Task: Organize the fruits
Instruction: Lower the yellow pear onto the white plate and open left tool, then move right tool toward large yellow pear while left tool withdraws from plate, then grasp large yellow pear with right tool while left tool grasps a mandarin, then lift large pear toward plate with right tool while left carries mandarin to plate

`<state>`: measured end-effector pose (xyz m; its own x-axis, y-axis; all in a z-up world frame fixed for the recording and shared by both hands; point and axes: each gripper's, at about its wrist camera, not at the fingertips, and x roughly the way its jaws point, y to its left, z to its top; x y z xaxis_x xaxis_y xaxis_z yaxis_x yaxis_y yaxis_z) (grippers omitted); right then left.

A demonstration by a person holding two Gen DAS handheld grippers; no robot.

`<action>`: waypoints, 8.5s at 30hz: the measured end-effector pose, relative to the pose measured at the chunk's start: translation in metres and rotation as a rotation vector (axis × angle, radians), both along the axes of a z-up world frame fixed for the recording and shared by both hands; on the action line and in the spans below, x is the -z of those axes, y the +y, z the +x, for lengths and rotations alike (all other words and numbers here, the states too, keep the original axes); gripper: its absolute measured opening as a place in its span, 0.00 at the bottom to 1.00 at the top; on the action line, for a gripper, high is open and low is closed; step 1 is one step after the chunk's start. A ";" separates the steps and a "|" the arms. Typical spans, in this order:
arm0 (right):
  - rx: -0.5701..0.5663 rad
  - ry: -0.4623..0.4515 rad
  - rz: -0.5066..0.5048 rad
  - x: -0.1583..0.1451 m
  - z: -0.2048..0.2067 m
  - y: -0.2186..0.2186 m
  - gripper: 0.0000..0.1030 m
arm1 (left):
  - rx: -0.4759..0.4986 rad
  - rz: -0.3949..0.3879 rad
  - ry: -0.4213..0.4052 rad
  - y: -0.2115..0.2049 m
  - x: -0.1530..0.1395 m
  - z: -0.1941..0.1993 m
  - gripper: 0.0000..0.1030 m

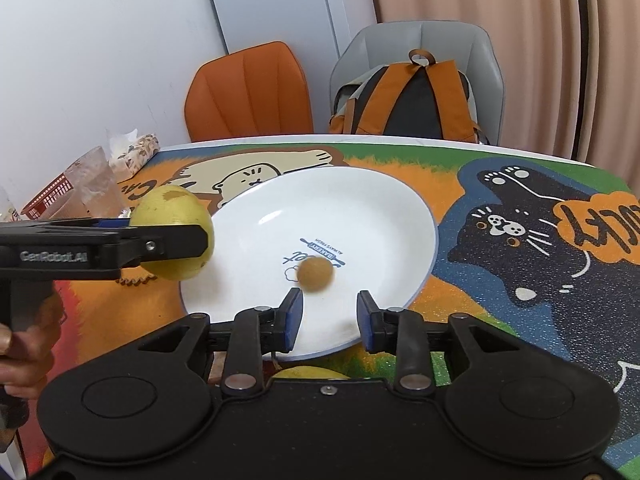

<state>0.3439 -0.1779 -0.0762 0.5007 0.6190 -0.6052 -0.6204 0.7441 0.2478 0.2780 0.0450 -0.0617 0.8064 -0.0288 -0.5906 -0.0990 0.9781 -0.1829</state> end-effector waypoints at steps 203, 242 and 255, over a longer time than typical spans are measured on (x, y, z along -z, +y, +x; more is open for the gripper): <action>0.045 -0.053 0.030 -0.006 -0.057 -0.059 0.64 | -0.087 -0.139 -0.010 -0.023 0.014 -0.115 0.37; 0.097 -0.140 0.045 -0.036 -0.031 -0.054 0.64 | -0.025 -0.105 -0.044 -0.021 0.000 -0.044 0.37; 0.128 -0.125 0.033 -0.030 -0.013 -0.056 0.61 | -0.008 -0.103 -0.004 -0.019 0.013 -0.006 0.37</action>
